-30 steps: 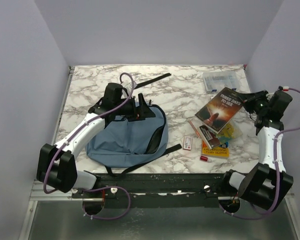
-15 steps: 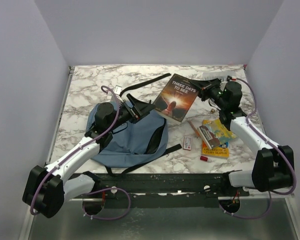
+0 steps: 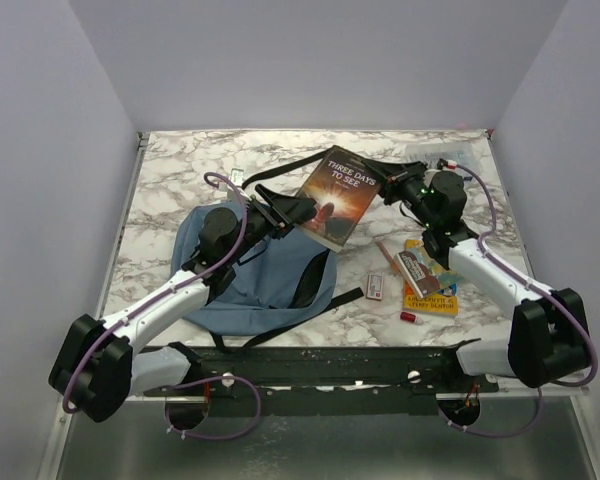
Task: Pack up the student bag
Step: Pick up the book from the center of the board.
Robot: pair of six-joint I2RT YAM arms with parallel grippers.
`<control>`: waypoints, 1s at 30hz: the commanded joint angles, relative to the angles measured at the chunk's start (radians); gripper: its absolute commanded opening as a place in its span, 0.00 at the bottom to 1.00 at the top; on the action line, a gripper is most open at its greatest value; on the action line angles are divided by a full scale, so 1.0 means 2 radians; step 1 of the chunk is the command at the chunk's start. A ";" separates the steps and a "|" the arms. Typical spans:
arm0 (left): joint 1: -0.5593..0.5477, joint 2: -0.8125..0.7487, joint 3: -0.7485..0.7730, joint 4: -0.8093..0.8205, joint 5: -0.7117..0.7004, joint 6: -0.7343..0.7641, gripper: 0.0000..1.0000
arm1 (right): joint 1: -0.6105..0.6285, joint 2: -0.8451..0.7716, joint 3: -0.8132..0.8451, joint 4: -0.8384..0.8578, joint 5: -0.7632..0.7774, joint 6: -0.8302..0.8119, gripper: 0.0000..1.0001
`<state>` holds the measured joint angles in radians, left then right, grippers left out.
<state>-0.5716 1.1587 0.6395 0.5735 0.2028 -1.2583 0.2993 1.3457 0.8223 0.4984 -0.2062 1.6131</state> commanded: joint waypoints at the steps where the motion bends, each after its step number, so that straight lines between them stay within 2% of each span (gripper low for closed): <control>1: -0.008 0.011 -0.003 0.050 -0.020 -0.018 0.58 | 0.005 -0.035 -0.016 0.055 0.039 0.035 0.00; 6: -0.007 0.026 -0.002 0.115 0.008 -0.029 0.33 | 0.011 -0.054 -0.012 0.021 0.030 0.016 0.00; 8: 0.003 0.032 0.009 0.133 0.058 -0.011 0.24 | 0.011 -0.058 -0.015 0.024 -0.002 -0.018 0.04; 10: 0.015 0.034 0.025 0.134 0.123 0.030 0.08 | 0.011 -0.058 -0.014 0.014 -0.052 -0.070 0.22; 11: 0.023 0.031 0.025 0.134 0.146 0.041 0.02 | 0.011 -0.060 -0.020 0.013 -0.078 -0.095 0.37; 12: 0.032 0.028 0.019 0.133 0.160 0.045 0.00 | 0.011 -0.060 -0.023 0.016 -0.111 -0.131 0.52; 13: 0.045 0.024 0.011 0.134 0.172 0.045 0.00 | 0.010 -0.059 -0.022 0.013 -0.151 -0.161 0.61; 14: 0.059 0.020 0.006 0.134 0.191 0.048 0.00 | 0.011 -0.058 -0.017 -0.008 -0.178 -0.199 0.84; 15: 0.071 0.016 0.002 0.133 0.209 0.051 0.00 | 0.011 -0.057 -0.009 -0.039 -0.208 -0.234 0.99; 18: 0.104 0.002 -0.003 0.124 0.263 0.066 0.00 | 0.011 -0.073 0.014 -0.176 -0.224 -0.360 1.00; 21: 0.126 -0.003 0.011 0.076 0.319 0.071 0.00 | 0.011 -0.089 0.035 -0.282 -0.220 -0.474 1.00; 25: 0.140 -0.004 0.028 0.035 0.387 0.068 0.00 | 0.008 -0.077 0.081 -0.353 -0.247 -0.566 1.00; 30: 0.150 -0.026 0.017 0.003 0.426 0.105 0.00 | 0.002 -0.045 0.176 -0.416 -0.264 -0.622 1.00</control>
<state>-0.2783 1.1671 0.6582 0.6437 0.8448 -1.1183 0.3138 1.2190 1.0241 -0.2005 -0.6704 0.5705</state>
